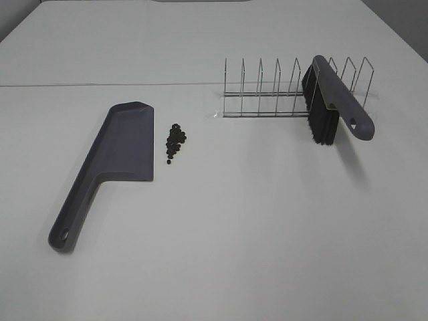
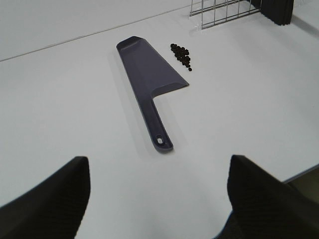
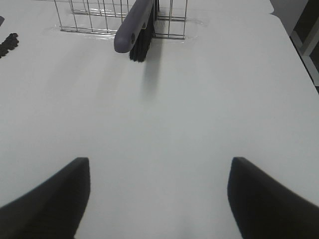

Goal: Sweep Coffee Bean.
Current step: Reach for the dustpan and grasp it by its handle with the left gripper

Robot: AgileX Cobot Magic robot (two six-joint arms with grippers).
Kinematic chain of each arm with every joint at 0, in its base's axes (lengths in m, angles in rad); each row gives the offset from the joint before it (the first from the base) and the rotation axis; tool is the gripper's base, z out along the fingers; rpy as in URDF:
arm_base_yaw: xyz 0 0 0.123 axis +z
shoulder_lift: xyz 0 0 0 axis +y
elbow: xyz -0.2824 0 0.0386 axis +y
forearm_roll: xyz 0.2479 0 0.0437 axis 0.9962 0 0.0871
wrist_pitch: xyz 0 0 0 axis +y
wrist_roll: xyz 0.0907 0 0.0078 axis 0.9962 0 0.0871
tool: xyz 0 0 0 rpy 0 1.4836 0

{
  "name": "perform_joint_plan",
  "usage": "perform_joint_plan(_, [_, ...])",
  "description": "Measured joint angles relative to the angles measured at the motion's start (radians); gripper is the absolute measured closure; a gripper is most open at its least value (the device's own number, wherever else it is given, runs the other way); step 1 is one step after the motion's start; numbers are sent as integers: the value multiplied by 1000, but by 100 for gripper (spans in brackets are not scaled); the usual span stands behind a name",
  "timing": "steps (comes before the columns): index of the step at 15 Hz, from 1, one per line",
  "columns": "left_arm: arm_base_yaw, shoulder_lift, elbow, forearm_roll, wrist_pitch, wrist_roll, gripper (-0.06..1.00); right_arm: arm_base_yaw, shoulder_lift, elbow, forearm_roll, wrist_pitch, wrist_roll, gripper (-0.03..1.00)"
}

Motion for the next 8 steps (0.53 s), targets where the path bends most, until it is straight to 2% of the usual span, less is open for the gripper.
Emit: perform_joint_plan(8, [0, 0, 0, 0, 0, 0, 21, 0, 0, 0, 0, 0, 0, 24])
